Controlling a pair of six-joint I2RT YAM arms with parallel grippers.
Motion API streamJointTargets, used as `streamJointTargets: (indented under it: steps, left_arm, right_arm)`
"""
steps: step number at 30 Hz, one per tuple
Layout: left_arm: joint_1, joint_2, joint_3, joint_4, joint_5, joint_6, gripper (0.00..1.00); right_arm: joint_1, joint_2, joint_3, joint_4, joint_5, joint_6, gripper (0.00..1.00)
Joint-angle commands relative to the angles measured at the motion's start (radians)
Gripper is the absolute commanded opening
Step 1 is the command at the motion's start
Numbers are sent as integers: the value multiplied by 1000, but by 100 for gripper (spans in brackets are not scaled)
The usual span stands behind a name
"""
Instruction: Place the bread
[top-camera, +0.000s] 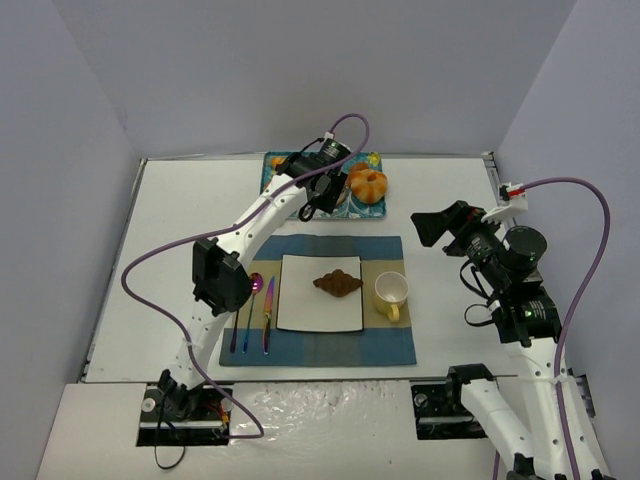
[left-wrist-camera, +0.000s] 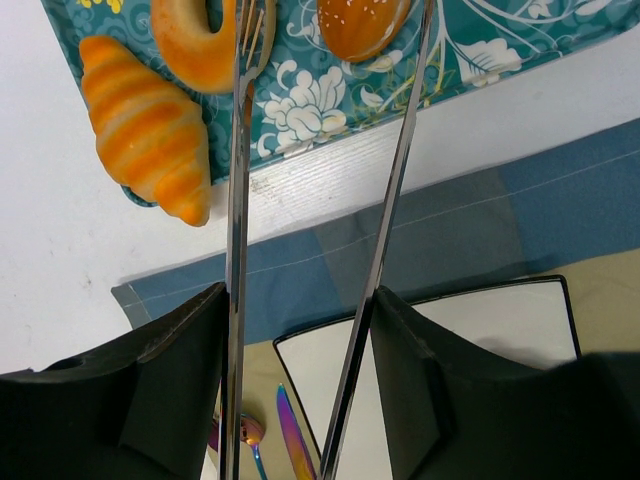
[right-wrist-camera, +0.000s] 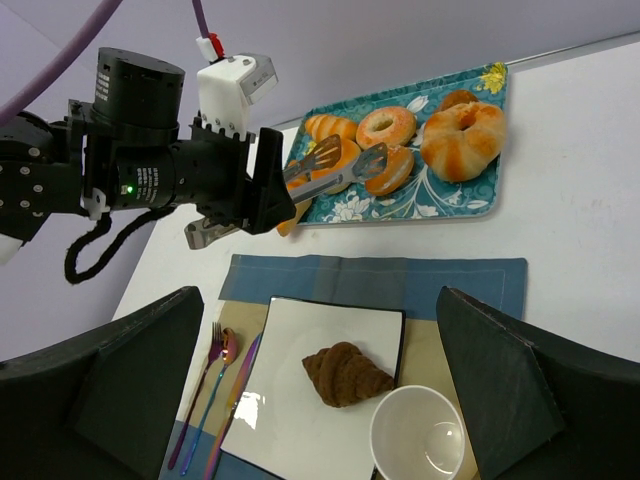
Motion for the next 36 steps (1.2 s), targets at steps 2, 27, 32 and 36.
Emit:
streamJointTargets:
  steps: [2, 27, 32, 36]
  left_arm:
    - [32, -9, 59, 11, 14, 30, 52]
    - [39, 56, 46, 85, 76, 78, 52]
    - [39, 74, 53, 93, 84, 82, 52]
    - [39, 89, 61, 97, 86, 84, 52]
  right_arm:
    - [0, 1, 37, 74, -13, -6, 100]
    - [0, 2, 32, 43, -4, -10, 100]
    - [0, 2, 31, 41, -1, -12, 100]
    - [0, 3, 30, 39, -1, -14, 100]
